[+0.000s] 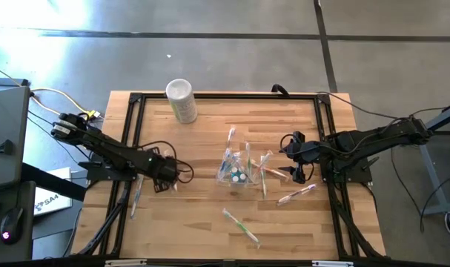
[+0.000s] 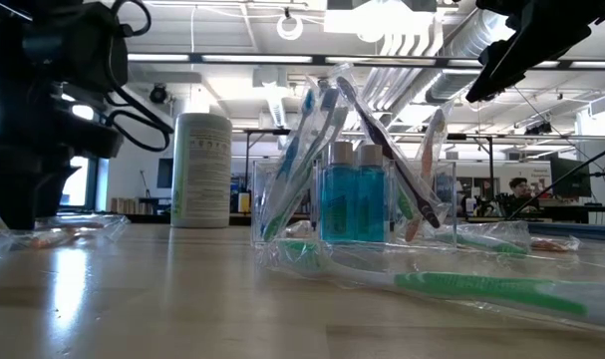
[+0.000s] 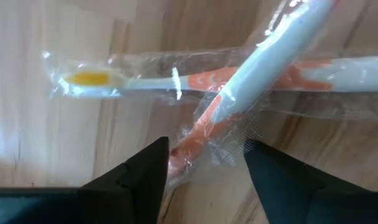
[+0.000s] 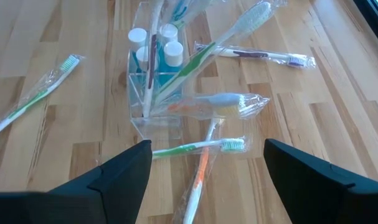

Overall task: Pick & Place toothbrushing station
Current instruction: Put the orange toothbrush into the right section of the transparent organizer

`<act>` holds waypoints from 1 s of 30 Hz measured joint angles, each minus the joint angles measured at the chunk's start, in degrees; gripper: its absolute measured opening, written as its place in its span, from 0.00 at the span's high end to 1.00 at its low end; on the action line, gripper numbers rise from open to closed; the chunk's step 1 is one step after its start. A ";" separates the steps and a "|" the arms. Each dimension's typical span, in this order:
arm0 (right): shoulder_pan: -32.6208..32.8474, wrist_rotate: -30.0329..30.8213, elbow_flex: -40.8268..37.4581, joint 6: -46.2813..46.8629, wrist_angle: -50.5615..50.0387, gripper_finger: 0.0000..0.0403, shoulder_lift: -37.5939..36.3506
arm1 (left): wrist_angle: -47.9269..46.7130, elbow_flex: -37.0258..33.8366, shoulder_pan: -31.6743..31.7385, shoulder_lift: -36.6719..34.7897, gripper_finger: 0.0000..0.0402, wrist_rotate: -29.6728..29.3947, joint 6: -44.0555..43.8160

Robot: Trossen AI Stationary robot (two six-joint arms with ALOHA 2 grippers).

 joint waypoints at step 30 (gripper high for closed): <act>-0.02 -4.64 -0.03 0.61 -0.02 0.25 0.02 | -14.40 24.74 -0.45 0.44 0.98 -26.21 23.81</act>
